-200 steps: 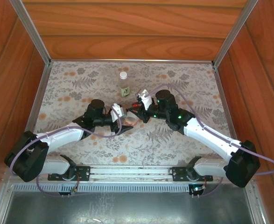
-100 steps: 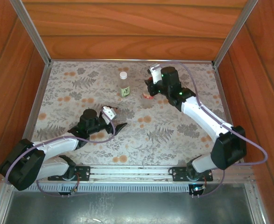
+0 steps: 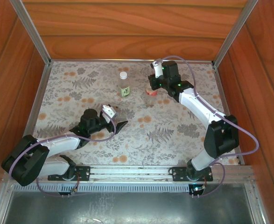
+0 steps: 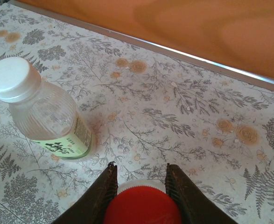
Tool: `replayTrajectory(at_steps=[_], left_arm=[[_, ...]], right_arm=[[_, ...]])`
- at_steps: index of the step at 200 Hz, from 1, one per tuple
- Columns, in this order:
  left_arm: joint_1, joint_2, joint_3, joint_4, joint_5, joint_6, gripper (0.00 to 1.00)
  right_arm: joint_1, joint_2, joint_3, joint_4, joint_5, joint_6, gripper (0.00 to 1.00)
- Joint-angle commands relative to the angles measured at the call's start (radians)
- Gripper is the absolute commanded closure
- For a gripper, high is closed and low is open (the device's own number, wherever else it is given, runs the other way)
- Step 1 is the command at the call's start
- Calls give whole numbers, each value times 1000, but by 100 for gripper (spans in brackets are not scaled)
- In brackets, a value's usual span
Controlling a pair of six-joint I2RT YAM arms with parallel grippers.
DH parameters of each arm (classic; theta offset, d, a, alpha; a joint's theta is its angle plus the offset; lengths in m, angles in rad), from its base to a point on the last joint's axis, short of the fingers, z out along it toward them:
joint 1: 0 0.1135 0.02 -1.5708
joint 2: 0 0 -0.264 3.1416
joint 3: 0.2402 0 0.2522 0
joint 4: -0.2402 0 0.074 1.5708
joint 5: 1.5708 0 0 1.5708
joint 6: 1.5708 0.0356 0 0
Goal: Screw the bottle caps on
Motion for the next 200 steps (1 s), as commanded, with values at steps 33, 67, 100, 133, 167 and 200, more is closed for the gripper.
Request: replayTrajectory(at_steps=[33, 67, 100, 133, 167, 200], left_arm=[[7, 16, 18, 27, -3, -11, 0], [7, 16, 20, 28, -40, -11, 0], [39, 7, 28, 26, -112, -3, 0], [123, -25, 37, 25, -211, -4, 0], [209, -33, 44, -13, -368, 35, 0], [287, -20, 76, -69, -470, 38, 0]], right_arm=[[-6, -6, 41, -24, -21, -9, 35], [-6, -56, 18, -6, -12, -25, 20], [-16, -159, -73, 46, -8, -6, 16], [-56, -321, -242, 137, 6, 31, 12], [-131, -489, -461, 242, 70, 49, 2], [-197, -553, -687, 421, 123, 31, 0]])
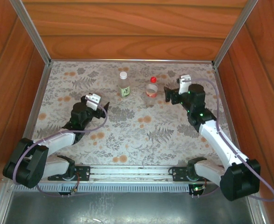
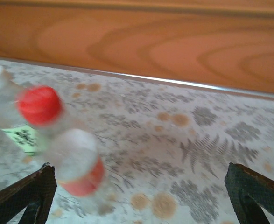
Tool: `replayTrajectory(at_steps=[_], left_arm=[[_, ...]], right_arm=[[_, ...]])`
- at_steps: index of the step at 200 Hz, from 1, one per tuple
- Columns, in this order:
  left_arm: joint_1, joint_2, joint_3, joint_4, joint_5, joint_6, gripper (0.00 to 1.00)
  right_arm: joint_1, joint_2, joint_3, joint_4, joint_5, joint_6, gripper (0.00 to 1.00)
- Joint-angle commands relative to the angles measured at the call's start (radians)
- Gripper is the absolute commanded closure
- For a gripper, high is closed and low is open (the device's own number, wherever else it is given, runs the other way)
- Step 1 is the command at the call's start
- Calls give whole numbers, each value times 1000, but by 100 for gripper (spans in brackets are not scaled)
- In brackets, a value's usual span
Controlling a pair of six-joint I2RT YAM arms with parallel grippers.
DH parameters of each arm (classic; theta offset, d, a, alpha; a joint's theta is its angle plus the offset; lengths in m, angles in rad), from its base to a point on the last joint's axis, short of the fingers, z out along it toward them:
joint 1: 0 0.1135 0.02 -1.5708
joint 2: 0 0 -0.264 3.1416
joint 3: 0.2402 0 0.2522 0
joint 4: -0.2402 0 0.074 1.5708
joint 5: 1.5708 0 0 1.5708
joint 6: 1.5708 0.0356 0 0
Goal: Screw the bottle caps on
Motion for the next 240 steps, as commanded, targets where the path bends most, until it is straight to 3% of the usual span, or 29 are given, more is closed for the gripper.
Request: replayTrajectory(at_steps=[1, 48, 95, 131, 142, 179, 240], left_arm=[[52, 2, 42, -53, -117, 10, 0], [169, 74, 82, -83, -179, -6, 0], [261, 115, 91, -85, -184, -26, 0], [336, 193, 63, -15, -131, -80, 0], [358, 212, 56, 21, -67, -98, 0], [399, 337, 45, 146, -83, -152, 0], [400, 332, 43, 149, -109, -160, 0]], right_arm=[[-36, -17, -127, 166, 66, -2, 0], [-104, 101, -333, 506, 119, -57, 0], [-231, 286, -395, 726, 30, -27, 0], [-274, 420, -387, 827, -44, -15, 0], [-275, 464, -386, 891, -48, -15, 0], [-293, 446, -338, 764, -42, 11, 0], [-298, 454, -297, 697, -6, 38, 0]])
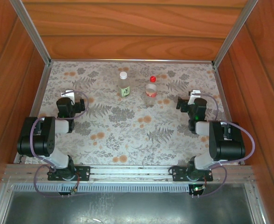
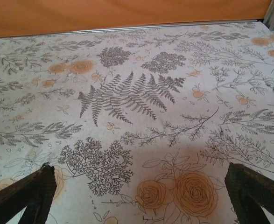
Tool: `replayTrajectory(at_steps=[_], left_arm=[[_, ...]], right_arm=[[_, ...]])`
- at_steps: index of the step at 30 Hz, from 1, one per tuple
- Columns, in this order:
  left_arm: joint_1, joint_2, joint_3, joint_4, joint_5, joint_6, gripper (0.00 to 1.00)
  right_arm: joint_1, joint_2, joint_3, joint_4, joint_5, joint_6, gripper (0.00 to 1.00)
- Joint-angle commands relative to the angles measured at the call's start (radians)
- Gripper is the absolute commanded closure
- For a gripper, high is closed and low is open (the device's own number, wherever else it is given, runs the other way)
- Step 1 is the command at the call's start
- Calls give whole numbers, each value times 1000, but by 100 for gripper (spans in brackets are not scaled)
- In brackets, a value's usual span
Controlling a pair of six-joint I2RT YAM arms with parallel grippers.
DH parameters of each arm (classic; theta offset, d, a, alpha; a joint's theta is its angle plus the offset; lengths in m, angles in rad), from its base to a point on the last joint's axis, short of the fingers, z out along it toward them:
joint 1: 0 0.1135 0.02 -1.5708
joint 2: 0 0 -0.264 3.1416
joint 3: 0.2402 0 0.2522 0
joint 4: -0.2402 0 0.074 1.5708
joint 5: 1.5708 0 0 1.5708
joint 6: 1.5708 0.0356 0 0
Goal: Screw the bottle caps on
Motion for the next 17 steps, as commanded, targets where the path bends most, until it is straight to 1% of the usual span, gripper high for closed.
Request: replayTrajectory(at_steps=[1, 17], left_arm=[[4, -5, -5, 46, -2, -23, 0], [3, -11, -11, 47, -7, -24, 0]], right_arm=[[-9, 0, 9, -23, 13, 20, 0], [-9, -4, -1, -9, 12, 19, 0]])
